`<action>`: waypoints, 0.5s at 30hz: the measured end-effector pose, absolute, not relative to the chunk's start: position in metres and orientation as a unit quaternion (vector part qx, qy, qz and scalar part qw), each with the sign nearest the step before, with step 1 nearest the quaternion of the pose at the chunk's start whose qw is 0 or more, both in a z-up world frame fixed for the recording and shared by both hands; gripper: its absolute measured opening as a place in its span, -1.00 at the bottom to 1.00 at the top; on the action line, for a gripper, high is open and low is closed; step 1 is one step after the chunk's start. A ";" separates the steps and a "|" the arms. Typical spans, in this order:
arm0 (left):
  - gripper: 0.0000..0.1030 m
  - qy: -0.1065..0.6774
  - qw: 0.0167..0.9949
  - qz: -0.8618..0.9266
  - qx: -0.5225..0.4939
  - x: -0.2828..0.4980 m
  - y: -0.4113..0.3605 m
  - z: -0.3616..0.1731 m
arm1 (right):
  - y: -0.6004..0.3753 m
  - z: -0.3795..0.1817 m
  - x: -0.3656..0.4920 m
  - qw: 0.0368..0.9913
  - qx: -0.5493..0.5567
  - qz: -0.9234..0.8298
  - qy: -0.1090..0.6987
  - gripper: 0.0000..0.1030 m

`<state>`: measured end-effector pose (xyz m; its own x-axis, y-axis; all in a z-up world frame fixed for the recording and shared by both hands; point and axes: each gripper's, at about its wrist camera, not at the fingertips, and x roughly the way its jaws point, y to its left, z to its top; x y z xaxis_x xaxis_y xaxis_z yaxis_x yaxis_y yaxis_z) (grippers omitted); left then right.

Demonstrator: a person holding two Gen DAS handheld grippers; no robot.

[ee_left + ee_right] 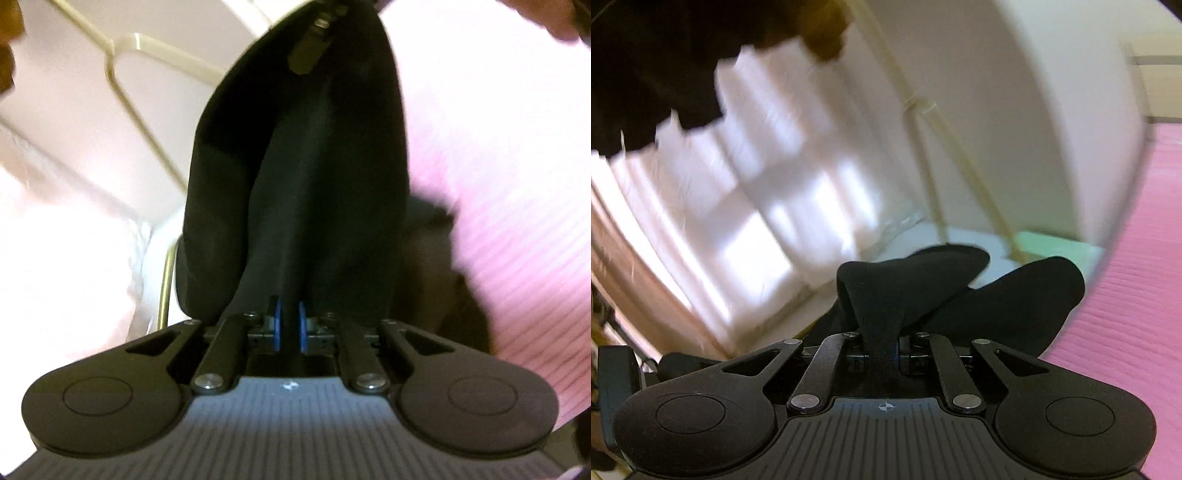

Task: Fold clothes
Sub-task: 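Grasp the black jacket with both grippers and lift it off the heap, then carry the black jacket onto the pink bed with both grippers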

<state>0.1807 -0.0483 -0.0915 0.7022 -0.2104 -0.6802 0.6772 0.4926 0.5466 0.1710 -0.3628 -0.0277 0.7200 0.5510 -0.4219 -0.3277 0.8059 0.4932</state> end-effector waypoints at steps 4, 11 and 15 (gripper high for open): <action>-0.85 0.250 0.821 -0.349 0.376 0.119 -0.087 -0.050 | -0.439 -0.015 0.077 0.918 0.209 0.140 0.305 -0.92; -0.86 0.315 0.749 -0.500 0.299 0.012 -0.203 -0.077 | -0.587 -0.069 -0.061 0.872 0.226 -0.097 0.424 -0.91; -0.74 0.357 0.702 -0.550 0.278 -0.031 -0.256 -0.102 | -0.671 -0.112 -0.135 0.816 0.263 -0.202 0.473 -0.69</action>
